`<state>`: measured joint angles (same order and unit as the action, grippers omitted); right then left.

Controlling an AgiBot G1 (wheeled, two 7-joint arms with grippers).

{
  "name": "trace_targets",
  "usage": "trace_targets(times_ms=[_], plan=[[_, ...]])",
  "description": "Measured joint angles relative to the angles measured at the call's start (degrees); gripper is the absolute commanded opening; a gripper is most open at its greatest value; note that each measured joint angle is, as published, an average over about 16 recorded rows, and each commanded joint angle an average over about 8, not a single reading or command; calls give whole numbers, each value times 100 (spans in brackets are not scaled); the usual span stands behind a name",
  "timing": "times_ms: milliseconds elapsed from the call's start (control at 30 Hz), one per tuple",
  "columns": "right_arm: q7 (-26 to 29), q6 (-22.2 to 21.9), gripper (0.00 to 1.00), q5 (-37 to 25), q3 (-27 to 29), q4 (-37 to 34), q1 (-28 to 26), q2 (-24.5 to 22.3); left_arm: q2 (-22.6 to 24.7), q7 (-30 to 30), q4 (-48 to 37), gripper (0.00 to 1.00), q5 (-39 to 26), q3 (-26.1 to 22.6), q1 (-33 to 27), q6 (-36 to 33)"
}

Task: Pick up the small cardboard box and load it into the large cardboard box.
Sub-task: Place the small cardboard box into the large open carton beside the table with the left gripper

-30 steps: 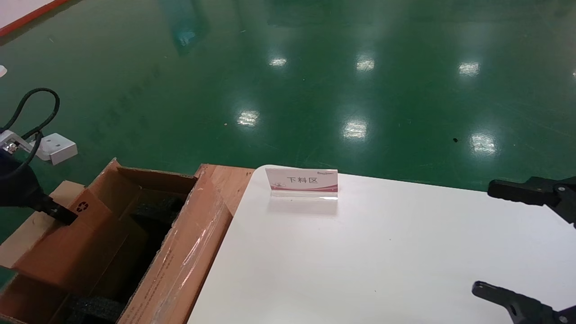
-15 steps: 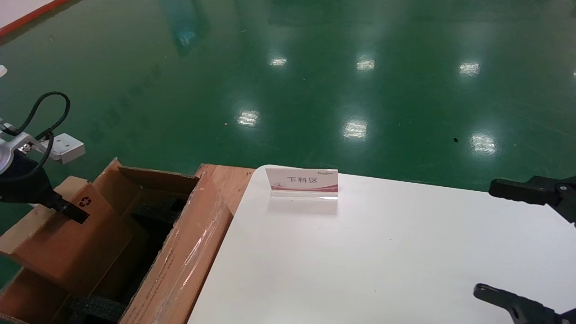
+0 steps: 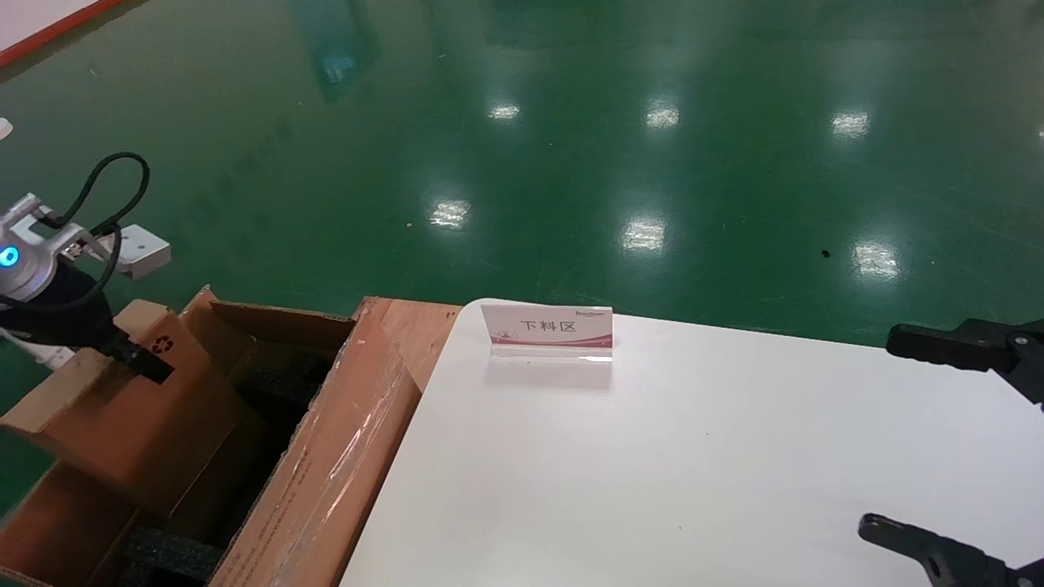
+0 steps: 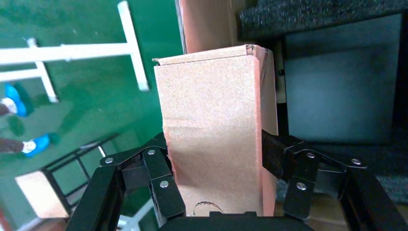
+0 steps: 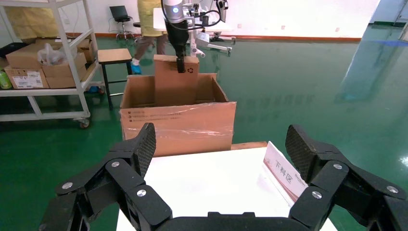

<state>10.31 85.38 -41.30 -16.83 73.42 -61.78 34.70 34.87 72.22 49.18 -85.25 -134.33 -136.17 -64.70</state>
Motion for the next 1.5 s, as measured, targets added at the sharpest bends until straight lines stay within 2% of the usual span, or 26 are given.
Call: trace_targets(times_ms=[400, 933, 967, 1200, 1233, 1500], plan=[[-2, -2, 100, 3, -4, 0, -1, -2, 258, 221, -41, 0, -83, -75, 378, 148], [-5, -4, 100, 6, -9, 0, -2, -4, 369, 443, -144, 1, -118, -151, 814, 336], [-5, -4, 100, 6, -10, 0, -2, -4, 371, 446, -152, 6, -109, -150, 832, 339], [-6, -5, 100, 7, -12, -1, -1, -4, 373, 452, -188, 93, -48, -141, 916, 339], [-6, -6, 100, 8, -12, -1, -1, -4, 372, 451, -191, 100, -42, -140, 921, 338], [-6, -6, 100, 8, -14, -2, -1, -5, 369, 449, -198, 100, -22, -137, 929, 326]])
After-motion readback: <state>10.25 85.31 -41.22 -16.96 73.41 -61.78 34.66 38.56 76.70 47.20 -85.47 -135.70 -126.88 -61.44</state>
